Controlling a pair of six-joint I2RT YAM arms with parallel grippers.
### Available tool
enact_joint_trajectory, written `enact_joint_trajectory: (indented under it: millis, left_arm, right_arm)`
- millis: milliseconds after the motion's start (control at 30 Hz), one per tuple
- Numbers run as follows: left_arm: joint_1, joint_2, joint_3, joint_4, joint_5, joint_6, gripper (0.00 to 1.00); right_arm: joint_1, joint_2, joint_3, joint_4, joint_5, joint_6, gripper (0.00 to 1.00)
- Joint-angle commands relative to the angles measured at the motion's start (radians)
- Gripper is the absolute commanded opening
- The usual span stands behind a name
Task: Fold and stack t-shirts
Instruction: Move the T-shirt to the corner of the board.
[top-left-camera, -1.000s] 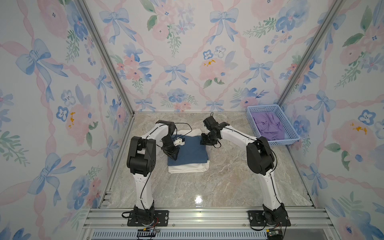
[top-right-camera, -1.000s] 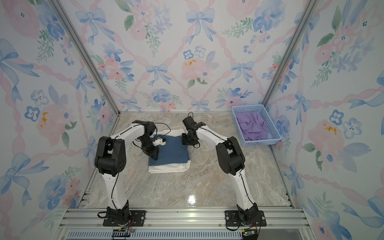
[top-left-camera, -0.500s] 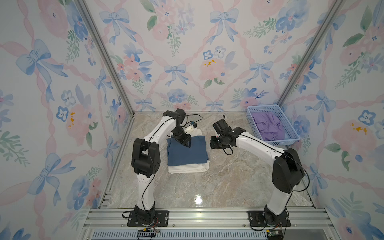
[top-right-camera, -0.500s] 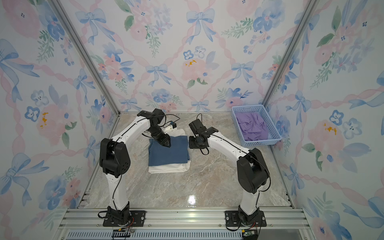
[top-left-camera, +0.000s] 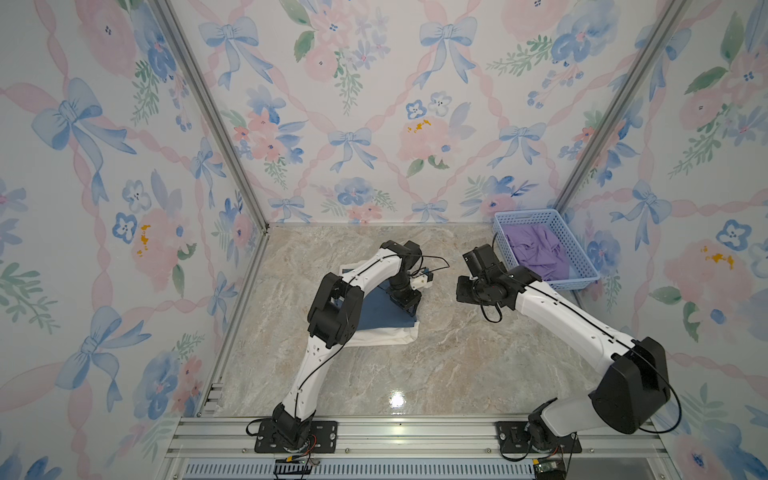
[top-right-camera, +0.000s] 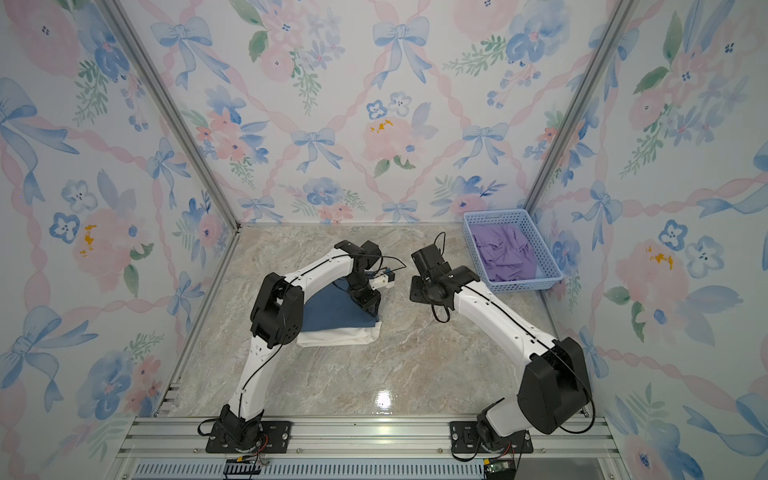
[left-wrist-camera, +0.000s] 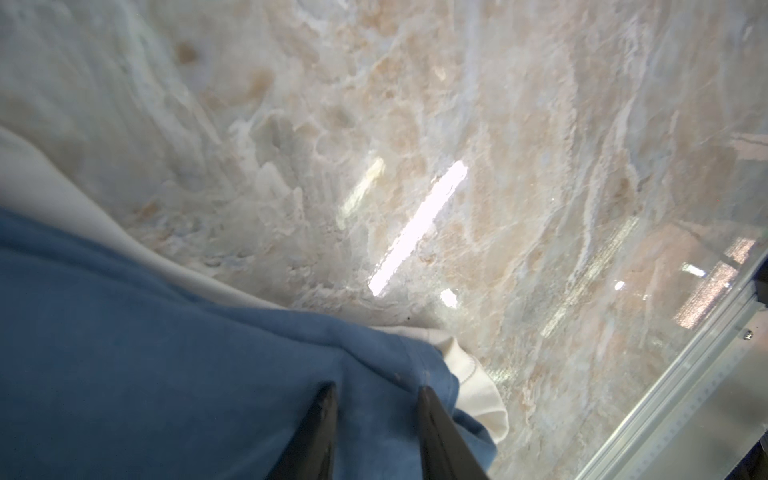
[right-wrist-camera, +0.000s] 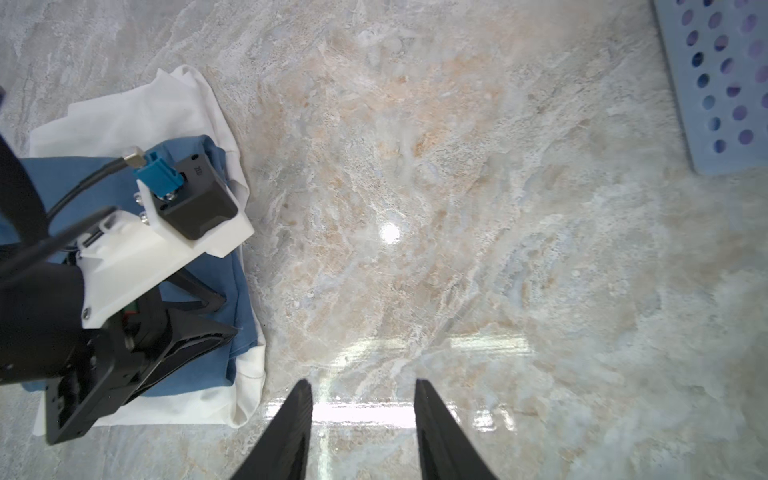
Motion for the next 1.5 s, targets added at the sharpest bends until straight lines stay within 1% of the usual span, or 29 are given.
enact_joint_trajectory:
  millis: [0,200,400,567,700,867,1067,1300,1467]
  left_arm:
    - [0.010,-0.016,-0.066,-0.002,-0.062,-0.030,0.36]
    - [0.076,-0.027,-0.104,0.003,-0.132,-0.029,0.37]
    - [0.209,0.002,-0.044,0.002,-0.161,-0.029,0.37]
    - [0.323,0.030,0.007,0.001,-0.213,-0.020,0.37]
    - [0.387,0.027,0.015,-0.004,-0.258,-0.001,0.38]
    - [0.465,-0.008,0.005,-0.005,-0.323,0.033,0.38]
    - [0.572,0.014,0.045,-0.005,-0.380,0.042,0.38]
    - [0.651,-0.046,-0.016,-0.005,-0.403,0.078,0.39]
    - [0.690,-0.071,0.012,-0.004,-0.429,0.083,0.40]
  right_arm:
    - [-0.012,-0.029,-0.020,-0.041,0.016,-0.001,0.44]
    - [-0.014,-0.055,-0.018,-0.045,0.011,0.000,0.44]
    - [-0.012,-0.059,-0.028,-0.034,-0.005,0.007,0.45]
    - [-0.005,-0.058,-0.039,-0.035,-0.009,0.008,0.44]
    - [-0.003,-0.057,-0.043,-0.033,-0.009,0.008,0.44]
    - [0.003,-0.051,-0.052,-0.017,-0.011,0.010,0.45]
    - [0.047,0.003,-0.031,-0.006,-0.018,0.015,0.44]
    - [0.075,0.039,-0.030,0.001,-0.017,0.016,0.45]
    - [0.084,0.053,-0.029,0.012,-0.019,0.015,0.45]
